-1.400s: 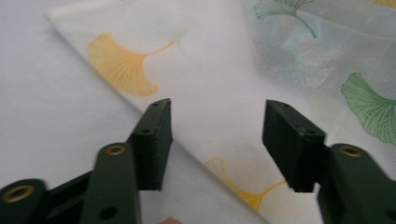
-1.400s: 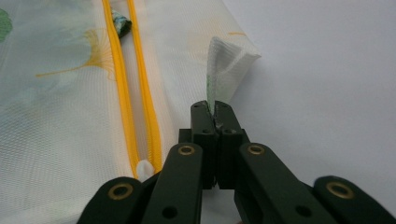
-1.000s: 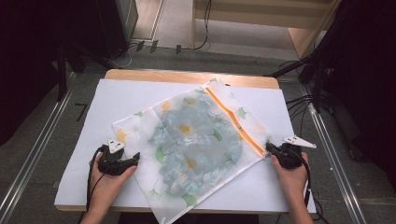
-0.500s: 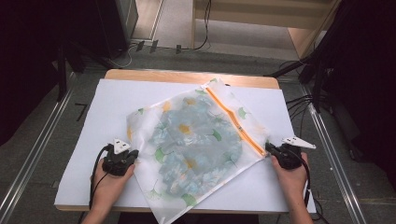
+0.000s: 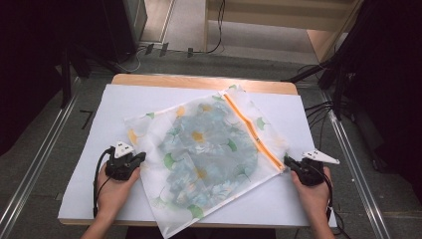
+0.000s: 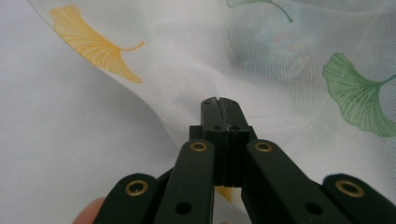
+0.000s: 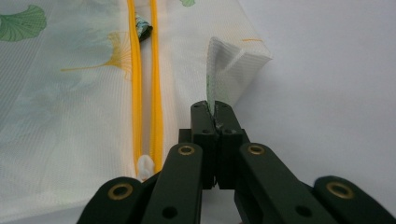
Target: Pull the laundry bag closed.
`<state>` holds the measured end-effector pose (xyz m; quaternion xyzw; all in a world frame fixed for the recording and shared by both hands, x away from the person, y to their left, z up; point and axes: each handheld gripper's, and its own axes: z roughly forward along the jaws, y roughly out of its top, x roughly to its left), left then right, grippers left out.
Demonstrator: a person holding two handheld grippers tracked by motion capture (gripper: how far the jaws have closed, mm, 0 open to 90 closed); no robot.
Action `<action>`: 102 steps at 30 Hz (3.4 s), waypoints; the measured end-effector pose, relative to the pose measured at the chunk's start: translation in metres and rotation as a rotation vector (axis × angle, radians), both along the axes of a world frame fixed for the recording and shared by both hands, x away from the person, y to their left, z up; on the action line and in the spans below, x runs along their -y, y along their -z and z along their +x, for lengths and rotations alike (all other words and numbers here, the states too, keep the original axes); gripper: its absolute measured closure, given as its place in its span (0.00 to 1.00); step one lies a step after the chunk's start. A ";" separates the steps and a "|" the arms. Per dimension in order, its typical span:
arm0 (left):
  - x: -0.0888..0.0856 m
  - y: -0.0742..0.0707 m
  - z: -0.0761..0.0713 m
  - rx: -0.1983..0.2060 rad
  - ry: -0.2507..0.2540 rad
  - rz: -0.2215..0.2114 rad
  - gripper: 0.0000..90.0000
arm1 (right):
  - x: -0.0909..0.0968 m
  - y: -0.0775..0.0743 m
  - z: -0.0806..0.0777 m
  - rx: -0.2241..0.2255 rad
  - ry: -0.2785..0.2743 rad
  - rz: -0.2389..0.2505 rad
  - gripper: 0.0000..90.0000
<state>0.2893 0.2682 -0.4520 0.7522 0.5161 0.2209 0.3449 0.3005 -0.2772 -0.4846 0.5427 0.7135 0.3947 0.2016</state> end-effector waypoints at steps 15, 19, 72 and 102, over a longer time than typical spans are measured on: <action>-0.018 0.002 0.045 -0.034 -0.059 -0.035 1.00 | -0.017 -0.003 -0.039 -0.014 -0.086 -0.026 1.00; -0.020 0.008 0.052 -0.045 -0.076 -0.054 1.00 | -0.021 -0.003 -0.044 -0.017 -0.100 -0.025 1.00; 0.011 0.008 0.002 -0.067 0.012 0.022 1.00 | -0.018 -0.001 -0.027 -0.061 -0.008 -0.052 1.00; -0.018 0.006 0.035 -0.013 -0.145 -0.004 0.90 | -0.049 -0.011 -0.070 -0.001 -0.088 -0.032 0.86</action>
